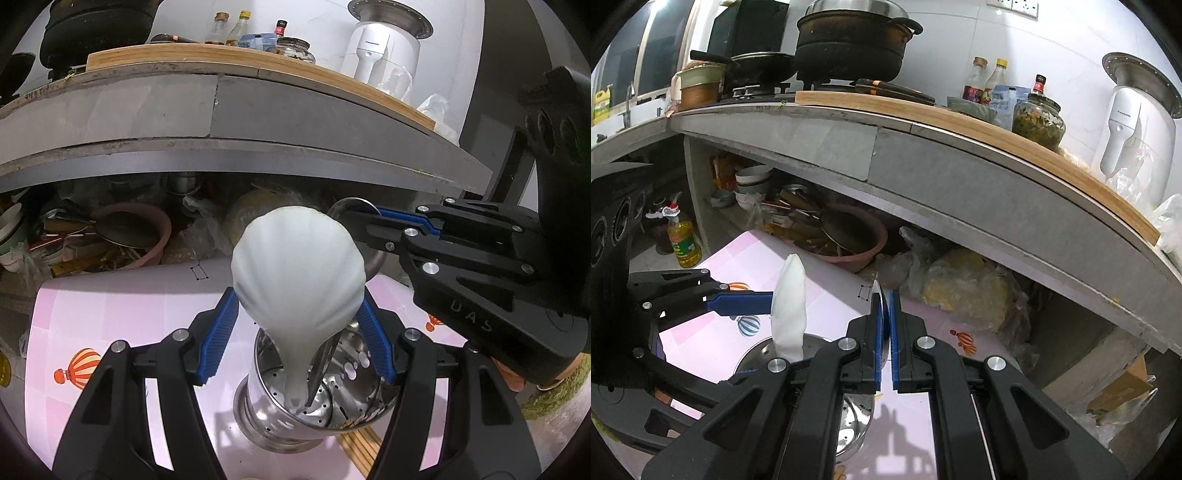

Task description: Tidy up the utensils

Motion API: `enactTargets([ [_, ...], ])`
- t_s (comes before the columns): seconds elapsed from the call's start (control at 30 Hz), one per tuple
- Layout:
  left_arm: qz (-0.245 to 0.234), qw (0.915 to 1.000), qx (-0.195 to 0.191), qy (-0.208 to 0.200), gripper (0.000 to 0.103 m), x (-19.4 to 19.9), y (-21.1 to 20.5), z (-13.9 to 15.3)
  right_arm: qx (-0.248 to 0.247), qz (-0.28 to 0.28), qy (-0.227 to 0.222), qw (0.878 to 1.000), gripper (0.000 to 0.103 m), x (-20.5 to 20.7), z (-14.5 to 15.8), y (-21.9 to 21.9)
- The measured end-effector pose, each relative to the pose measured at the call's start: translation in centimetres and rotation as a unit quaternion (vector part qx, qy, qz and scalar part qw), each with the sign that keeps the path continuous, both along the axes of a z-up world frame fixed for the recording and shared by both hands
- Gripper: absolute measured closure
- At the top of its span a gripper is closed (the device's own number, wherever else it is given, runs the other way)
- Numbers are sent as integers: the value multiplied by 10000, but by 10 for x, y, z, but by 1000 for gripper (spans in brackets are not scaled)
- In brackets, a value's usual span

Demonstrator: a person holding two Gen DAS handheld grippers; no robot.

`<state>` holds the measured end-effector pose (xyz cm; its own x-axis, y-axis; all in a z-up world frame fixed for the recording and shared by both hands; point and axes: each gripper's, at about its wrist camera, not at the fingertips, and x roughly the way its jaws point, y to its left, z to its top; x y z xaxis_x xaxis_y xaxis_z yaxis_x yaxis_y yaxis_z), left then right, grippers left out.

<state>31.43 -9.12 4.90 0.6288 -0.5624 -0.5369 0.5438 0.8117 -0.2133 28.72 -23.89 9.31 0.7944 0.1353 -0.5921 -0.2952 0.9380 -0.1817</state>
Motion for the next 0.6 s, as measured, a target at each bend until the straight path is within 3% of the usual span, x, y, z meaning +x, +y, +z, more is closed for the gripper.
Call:
enactTargets([
  [0.6,-134,9986,417,-304,41,-28,5,-9,130,154,389,9990,99,-6,-18,6],
])
